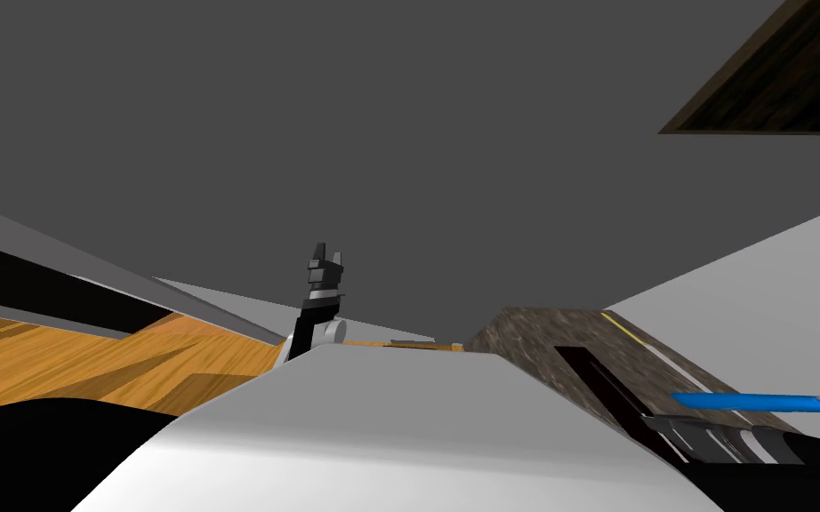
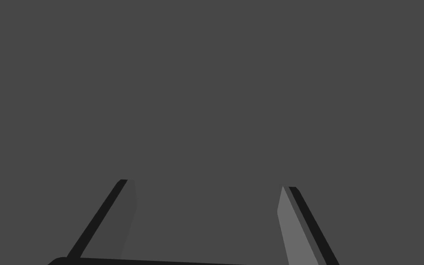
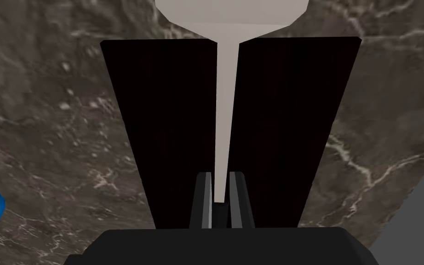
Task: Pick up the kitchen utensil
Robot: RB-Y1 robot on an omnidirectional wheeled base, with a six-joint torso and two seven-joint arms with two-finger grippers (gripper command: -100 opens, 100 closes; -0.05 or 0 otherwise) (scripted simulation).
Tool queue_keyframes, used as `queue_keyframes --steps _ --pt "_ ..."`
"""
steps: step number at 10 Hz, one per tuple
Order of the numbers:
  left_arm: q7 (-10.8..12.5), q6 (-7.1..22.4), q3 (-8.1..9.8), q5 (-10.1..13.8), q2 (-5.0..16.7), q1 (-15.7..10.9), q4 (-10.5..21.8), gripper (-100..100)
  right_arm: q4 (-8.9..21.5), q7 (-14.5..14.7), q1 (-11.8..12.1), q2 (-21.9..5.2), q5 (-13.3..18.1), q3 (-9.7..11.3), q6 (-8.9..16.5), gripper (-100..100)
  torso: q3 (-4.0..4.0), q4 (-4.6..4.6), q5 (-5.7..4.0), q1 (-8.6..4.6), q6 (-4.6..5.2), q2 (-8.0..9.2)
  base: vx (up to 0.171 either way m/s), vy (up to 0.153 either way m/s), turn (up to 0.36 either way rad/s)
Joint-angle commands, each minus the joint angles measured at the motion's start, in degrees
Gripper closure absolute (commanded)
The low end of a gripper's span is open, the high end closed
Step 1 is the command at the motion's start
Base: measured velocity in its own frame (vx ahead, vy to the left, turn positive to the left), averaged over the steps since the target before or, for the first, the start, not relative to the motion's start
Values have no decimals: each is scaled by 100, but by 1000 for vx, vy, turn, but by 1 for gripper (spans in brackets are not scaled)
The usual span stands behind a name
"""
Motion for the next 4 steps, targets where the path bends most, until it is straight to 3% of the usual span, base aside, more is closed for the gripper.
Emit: queue_keyframes --steps 1,2,3,4 --pt "0 0 0 0 0 0 0 0 -84 -92 -21 -199 -13 29 -62 100 0 0 0 0 0 0 0 41 -56" --pt "0 0 0 0 0 0 0 0 -113 -116 -20 -293 -30 37 -102 100 0 0 2 10 -4 0 -4 45 -33" --pt "0 0 0 0 0 0 0 0 -88 -94 -21 -218 -18 31 -65 100 0 0 1 14 -5 1 -2 20 -9" --pt "0 0 0 0 0 0 0 0 -90 -102 -22 -226 -19 32 -71 0 0 0 -2 5 -6 1 0 0 0"
